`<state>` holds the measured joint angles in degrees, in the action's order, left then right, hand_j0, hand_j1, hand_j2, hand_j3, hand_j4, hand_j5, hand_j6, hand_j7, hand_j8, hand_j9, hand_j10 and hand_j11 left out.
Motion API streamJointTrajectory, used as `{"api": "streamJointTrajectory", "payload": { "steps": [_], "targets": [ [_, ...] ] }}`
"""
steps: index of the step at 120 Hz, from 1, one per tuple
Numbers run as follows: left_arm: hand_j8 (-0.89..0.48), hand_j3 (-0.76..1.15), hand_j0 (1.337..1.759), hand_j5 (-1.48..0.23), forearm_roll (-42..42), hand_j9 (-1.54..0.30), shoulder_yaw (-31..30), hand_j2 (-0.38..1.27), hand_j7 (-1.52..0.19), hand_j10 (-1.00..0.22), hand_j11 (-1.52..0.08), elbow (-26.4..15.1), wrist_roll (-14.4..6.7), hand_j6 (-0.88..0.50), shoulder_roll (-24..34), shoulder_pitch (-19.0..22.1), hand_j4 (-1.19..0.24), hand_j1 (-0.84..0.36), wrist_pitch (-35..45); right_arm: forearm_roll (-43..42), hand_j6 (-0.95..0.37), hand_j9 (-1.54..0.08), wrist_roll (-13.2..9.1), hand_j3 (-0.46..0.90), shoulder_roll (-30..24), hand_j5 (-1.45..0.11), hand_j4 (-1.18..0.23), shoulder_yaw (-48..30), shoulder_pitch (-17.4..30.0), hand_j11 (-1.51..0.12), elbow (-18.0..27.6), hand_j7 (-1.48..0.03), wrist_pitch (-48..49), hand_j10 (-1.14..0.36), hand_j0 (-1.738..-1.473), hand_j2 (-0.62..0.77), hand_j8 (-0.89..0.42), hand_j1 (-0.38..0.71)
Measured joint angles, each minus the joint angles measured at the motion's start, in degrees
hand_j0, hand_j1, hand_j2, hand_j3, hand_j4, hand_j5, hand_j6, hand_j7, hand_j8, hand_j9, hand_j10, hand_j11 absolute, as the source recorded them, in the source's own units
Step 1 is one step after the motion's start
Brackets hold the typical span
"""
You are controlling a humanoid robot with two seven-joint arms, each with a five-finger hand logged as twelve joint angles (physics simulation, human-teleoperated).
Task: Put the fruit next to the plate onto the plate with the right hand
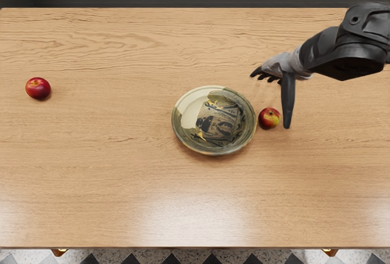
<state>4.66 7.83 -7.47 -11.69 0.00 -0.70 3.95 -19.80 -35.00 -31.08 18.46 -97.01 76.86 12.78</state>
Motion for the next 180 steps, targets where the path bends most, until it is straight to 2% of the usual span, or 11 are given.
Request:
{"api": "streamJointTrajectory", "payload": {
  "steps": [21, 32, 43, 54, 74, 113, 169, 180],
  "targets": [
    [0.00, 0.00, 1.658, 0.00, 0.0, 0.00, 0.0, 0.00, 0.00, 0.00, 0.00, 0.0, 0.0, 0.00, 0.0, 0.0, 0.00, 0.35, 0.0, -7.9, 0.00, 0.00, 0.0, 0.00, 1.9, 0.00, 0.00, 0.4, 4.2, 0.00, 5.2, 0.00, -17.8, 0.00, -1.658, 0.00, 0.00, -0.35],
    [0.00, 0.00, 1.658, 0.00, 0.0, 0.00, 0.0, 0.00, 0.00, 0.00, 0.00, 0.0, 0.0, 0.00, 0.0, 0.0, 0.00, 0.35, 0.0, -11.0, 0.00, 0.00, 0.0, 0.00, 3.1, 0.00, 0.00, 0.5, 6.4, 0.00, 6.2, 0.00, -22.5, 0.00, -1.658, 0.00, 0.00, -0.35],
    [0.00, 0.00, 1.658, 0.00, 0.0, 0.00, 0.0, 0.00, 0.00, 0.00, 0.00, 0.0, 0.0, 0.00, 0.0, 0.0, 0.00, 0.35, 0.0, -14.3, 0.00, 0.00, 0.0, 0.00, 1.8, 0.00, 0.00, 0.4, 8.5, 0.00, 8.1, 0.00, -26.0, 0.00, -1.658, 0.00, 0.00, -0.35],
    [0.00, 0.00, 1.658, 0.00, 0.0, 0.00, 0.0, 0.00, 0.00, 0.00, 0.00, 0.0, 0.0, 0.00, 0.0, 0.0, 0.00, 0.35, 0.0, -16.9, -0.01, -0.01, 0.0, 0.00, 0.1, -0.01, -0.01, 0.5, 11.3, -0.01, 9.3, -0.01, -28.8, -0.01, -1.658, 0.00, -0.01, -0.34],
    [0.00, 0.00, 1.658, 0.00, 0.0, 0.00, 0.0, 0.00, 0.00, 0.00, 0.00, 0.0, 0.0, 0.00, 0.0, 0.0, 0.00, 0.35, 0.0, -20.0, -0.08, -0.11, 0.0, 0.00, -0.8, -0.11, -0.08, 0.3, 15.6, -0.11, 9.9, -0.10, -33.6, -0.08, -1.658, -0.02, -0.08, -0.25],
    [0.00, 0.00, 1.658, 0.00, 0.0, 0.00, 0.0, 0.00, 0.00, 0.00, 0.00, 0.0, 0.0, 0.00, 0.0, 0.0, 0.00, 0.35, 0.0, -25.7, -0.15, -0.19, 0.0, 0.00, -0.6, -0.19, -0.15, 0.3, 20.2, -0.19, 9.8, -0.19, -39.5, -0.15, -1.658, -0.03, -0.15, -0.17],
    [0.00, 0.00, 1.658, 0.00, 0.0, 0.00, 0.0, 0.00, 0.00, 0.00, 0.00, 0.0, 0.0, 0.00, 0.0, 0.0, 0.00, 0.35, 0.0, -29.8, -0.24, -0.30, 0.0, 0.00, 0.9, -0.30, -0.23, 0.5, 22.7, -0.30, 9.4, -0.30, -45.0, -0.23, -1.658, -0.04, -0.24, -0.07],
    [0.00, 0.00, 1.658, 0.00, 0.0, 0.00, 0.0, 0.00, 0.00, 0.00, 0.00, 0.0, 0.0, 0.00, 0.0, 0.0, 0.00, 0.35, 0.0, -30.6, -0.28, -0.36, 0.0, 0.00, 1.7, -0.36, -0.28, 0.6, 23.3, -0.36, 9.3, -0.36, -46.4, -0.28, -1.658, -0.05, -0.28, -0.02]
  ]
}}
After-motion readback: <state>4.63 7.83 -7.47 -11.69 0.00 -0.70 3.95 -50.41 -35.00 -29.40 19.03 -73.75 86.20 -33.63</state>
